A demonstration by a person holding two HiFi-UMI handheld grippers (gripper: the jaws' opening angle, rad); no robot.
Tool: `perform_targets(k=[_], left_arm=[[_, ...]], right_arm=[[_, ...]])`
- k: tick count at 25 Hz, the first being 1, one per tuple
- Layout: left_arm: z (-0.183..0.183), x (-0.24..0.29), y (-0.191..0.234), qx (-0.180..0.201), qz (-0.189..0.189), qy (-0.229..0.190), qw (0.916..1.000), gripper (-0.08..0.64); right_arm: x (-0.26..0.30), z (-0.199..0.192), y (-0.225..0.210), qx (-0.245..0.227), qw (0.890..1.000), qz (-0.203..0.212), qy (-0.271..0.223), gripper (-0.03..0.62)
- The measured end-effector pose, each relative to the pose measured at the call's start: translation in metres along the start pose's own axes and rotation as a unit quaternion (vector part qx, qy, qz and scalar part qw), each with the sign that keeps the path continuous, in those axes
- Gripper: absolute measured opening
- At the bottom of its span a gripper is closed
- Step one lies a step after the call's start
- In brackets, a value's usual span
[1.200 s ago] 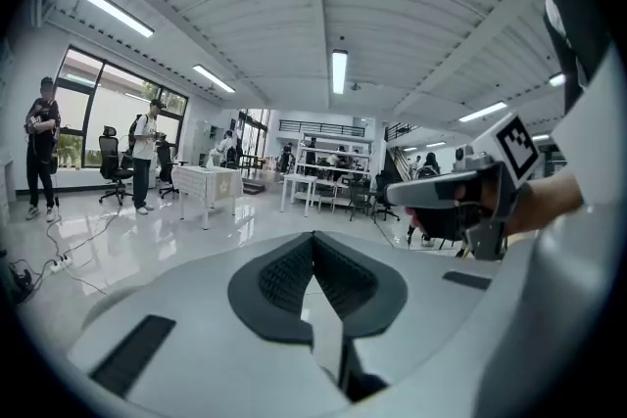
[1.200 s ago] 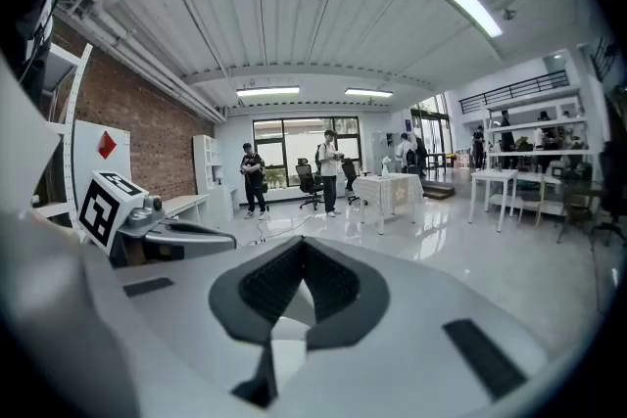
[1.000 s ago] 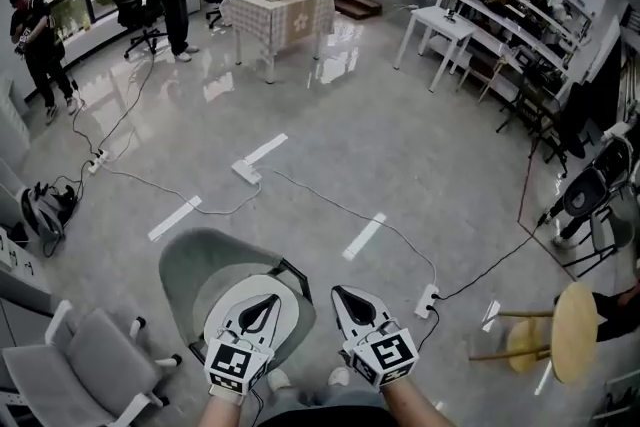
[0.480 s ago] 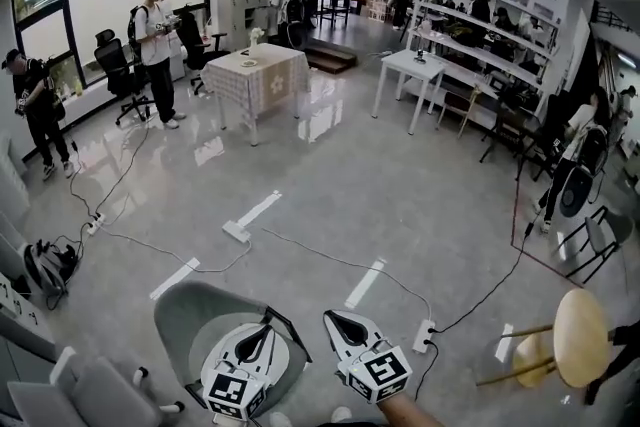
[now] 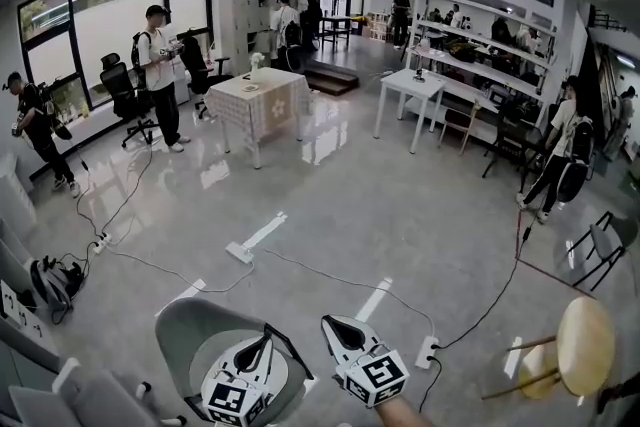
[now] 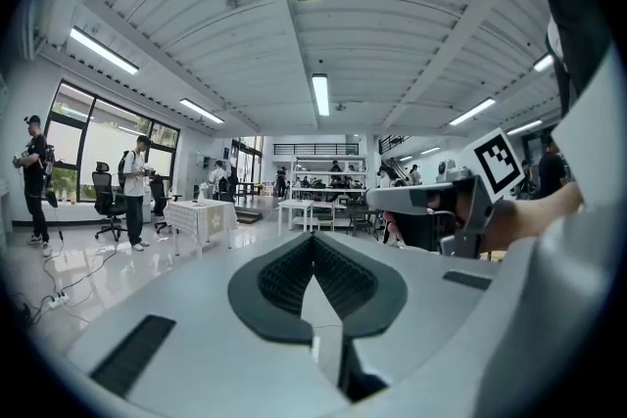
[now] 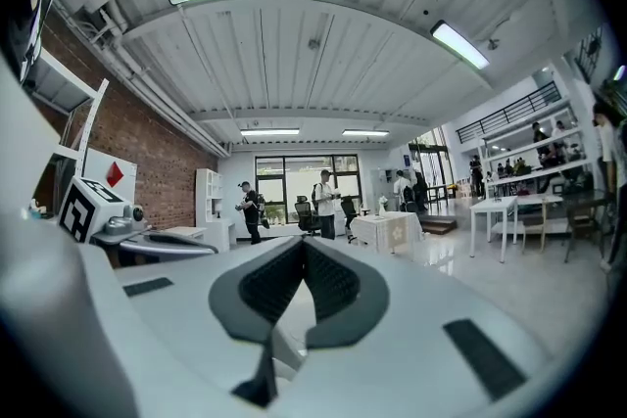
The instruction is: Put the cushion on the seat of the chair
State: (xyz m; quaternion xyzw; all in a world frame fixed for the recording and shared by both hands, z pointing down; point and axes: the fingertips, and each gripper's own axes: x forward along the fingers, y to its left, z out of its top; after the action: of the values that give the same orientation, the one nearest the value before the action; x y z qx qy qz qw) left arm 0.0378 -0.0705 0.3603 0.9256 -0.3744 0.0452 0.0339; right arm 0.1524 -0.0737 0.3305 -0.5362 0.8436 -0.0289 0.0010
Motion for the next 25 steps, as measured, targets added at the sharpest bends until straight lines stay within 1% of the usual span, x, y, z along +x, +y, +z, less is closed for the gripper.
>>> perform_targets(k=[5, 14, 19, 25], left_arm=[[0.001, 0.007, 0.002, 0.008, 0.002, 0.001, 1.0000, 0.012], [0.002, 0.014, 0.001, 0.007, -0.006, 0.001, 1.0000, 0.012], [0.002, 0.016, -0.001, 0.020, -0.013, 0.000, 0.9997, 0.012], [0.004, 0.018, -0.001, 0.014, -0.019, -0.002, 0.9997, 0.012]], right_arm=[[0.002, 0.004, -0.006, -0.014, 1.000, -0.003, -0.003, 0.007], [-0.004, 0.000, -0.015, -0.003, 1.000, -0.016, -0.005, 0.007], [-0.004, -0.001, -0.015, -0.001, 1.000, -0.021, -0.003, 0.008], [-0.005, -0.002, -0.018, 0.000, 1.000, -0.028, -0.002, 0.006]])
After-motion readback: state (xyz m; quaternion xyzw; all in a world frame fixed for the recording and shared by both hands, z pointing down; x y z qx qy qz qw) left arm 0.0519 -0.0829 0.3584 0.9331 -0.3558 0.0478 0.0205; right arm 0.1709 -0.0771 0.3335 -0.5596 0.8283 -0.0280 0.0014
